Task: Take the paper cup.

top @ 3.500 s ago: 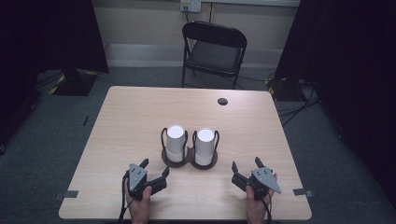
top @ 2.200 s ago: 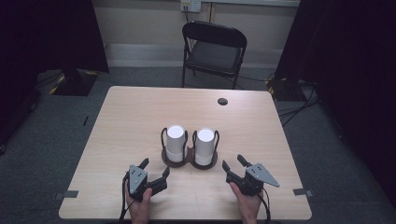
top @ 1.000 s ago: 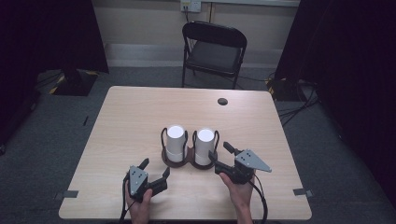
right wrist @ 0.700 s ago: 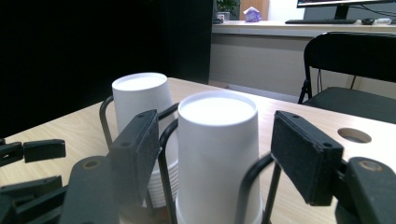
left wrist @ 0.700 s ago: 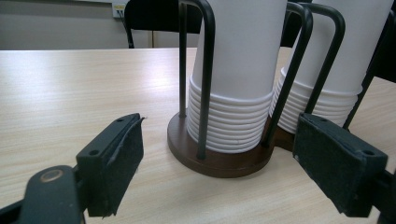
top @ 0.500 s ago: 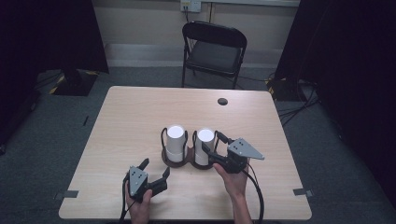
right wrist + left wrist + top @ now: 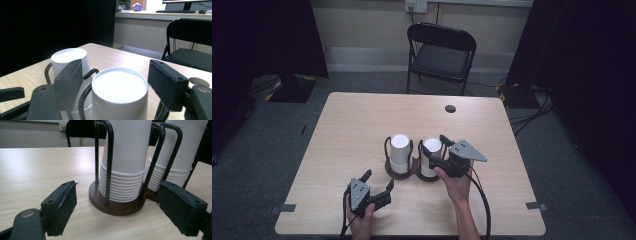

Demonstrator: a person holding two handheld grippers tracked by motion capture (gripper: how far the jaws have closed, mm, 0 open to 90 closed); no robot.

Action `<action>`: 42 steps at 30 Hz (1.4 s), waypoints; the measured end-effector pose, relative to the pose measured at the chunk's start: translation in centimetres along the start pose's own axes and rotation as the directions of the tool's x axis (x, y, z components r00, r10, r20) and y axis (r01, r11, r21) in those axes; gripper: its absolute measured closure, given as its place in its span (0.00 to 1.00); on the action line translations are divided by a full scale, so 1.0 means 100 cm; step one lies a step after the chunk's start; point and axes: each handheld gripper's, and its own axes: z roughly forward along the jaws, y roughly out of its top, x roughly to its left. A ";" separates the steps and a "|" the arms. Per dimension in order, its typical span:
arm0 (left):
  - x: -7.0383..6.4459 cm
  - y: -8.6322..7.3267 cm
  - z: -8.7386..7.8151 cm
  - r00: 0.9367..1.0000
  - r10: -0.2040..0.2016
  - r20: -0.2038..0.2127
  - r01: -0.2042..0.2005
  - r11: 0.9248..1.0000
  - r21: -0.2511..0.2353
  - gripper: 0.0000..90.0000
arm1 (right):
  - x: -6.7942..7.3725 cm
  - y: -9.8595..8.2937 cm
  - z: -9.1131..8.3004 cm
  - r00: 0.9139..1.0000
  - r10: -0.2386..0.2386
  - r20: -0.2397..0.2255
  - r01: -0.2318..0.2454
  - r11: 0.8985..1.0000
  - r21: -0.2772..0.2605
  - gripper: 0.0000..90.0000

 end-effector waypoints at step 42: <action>0.000 -0.001 -0.002 1.000 0.004 0.007 -0.004 1.000 -0.015 0.21 | -0.004 -0.014 0.020 1.000 0.009 0.017 -0.010 0.998 0.068 0.37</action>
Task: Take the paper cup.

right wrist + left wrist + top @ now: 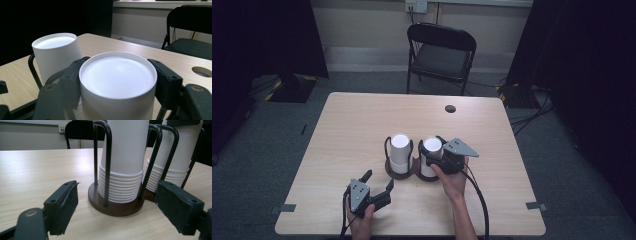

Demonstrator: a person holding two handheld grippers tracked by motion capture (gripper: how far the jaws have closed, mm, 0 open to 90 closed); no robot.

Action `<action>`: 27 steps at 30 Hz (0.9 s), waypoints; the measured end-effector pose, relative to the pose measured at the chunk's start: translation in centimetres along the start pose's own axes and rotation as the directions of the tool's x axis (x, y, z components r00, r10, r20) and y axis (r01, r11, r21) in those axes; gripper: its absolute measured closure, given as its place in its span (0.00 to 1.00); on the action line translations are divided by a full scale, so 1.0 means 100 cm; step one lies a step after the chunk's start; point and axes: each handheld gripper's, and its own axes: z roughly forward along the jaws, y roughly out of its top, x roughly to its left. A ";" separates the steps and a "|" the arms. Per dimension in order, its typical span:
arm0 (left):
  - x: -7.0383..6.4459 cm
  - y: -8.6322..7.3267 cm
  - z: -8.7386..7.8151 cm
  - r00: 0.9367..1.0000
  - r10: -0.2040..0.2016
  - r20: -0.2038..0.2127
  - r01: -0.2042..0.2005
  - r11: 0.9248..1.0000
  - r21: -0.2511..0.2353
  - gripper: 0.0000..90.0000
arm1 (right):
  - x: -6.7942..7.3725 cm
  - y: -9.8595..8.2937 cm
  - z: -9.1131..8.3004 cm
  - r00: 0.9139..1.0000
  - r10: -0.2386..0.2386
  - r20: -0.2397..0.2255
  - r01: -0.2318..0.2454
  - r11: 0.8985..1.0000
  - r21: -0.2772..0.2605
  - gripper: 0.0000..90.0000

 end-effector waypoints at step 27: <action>-0.002 0.000 0.000 0.999 0.008 -0.032 -0.008 1.000 -0.007 0.23 | -0.001 0.012 -0.004 1.000 0.011 -0.011 -0.011 1.000 -0.028 0.37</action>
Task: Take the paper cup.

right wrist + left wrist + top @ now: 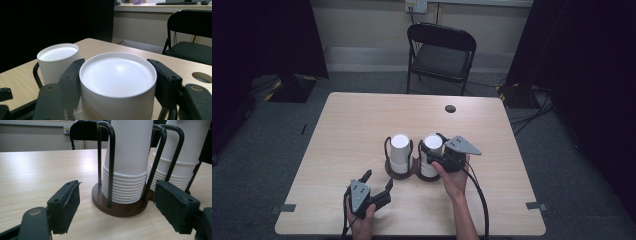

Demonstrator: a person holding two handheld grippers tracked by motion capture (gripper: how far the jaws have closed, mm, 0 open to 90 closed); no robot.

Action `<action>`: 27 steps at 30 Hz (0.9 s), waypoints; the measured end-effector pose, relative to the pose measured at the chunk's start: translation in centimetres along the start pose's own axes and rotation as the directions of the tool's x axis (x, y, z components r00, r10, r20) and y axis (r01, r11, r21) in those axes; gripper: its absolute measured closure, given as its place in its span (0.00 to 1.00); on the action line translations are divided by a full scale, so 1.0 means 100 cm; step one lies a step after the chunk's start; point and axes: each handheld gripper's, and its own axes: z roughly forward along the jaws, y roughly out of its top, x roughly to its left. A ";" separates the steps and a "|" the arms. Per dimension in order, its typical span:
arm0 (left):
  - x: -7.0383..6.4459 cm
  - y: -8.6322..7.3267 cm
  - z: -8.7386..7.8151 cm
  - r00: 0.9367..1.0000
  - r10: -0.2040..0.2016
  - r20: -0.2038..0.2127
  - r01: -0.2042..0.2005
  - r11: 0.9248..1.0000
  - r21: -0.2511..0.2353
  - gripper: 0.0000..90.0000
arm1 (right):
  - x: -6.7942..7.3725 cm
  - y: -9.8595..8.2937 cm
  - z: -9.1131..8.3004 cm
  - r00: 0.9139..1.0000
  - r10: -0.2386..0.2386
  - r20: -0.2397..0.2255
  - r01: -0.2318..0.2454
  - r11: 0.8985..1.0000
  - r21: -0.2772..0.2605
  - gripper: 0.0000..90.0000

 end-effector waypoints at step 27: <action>-0.001 0.001 0.002 0.999 0.002 -0.044 -0.001 1.000 0.025 0.20 | -0.006 0.022 -0.007 1.000 0.026 -0.015 -0.026 0.999 -0.038 0.37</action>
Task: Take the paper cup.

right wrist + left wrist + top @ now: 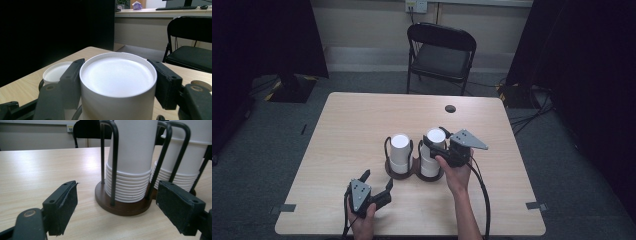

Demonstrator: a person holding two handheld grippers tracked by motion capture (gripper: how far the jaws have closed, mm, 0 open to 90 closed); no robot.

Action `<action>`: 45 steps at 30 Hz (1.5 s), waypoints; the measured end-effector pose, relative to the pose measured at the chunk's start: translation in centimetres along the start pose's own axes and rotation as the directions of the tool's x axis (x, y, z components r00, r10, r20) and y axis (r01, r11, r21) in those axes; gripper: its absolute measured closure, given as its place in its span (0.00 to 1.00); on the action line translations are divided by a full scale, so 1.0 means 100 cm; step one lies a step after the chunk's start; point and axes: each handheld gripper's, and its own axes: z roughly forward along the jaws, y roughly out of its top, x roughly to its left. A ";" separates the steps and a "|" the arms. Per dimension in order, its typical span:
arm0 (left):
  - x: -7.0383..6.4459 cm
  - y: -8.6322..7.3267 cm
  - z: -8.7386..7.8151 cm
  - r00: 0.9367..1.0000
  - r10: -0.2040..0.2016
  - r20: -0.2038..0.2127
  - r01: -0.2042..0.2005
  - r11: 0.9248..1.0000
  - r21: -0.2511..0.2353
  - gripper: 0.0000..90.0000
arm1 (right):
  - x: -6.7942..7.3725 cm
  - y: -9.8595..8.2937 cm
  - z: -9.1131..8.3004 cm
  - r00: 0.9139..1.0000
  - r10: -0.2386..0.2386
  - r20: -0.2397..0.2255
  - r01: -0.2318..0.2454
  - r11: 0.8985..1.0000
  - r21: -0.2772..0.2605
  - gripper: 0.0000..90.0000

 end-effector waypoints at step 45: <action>0.005 -0.001 -0.004 0.998 -0.023 0.063 0.023 1.000 0.004 0.19 | 0.005 0.040 -0.014 1.000 -0.004 0.009 0.005 0.998 -0.064 0.38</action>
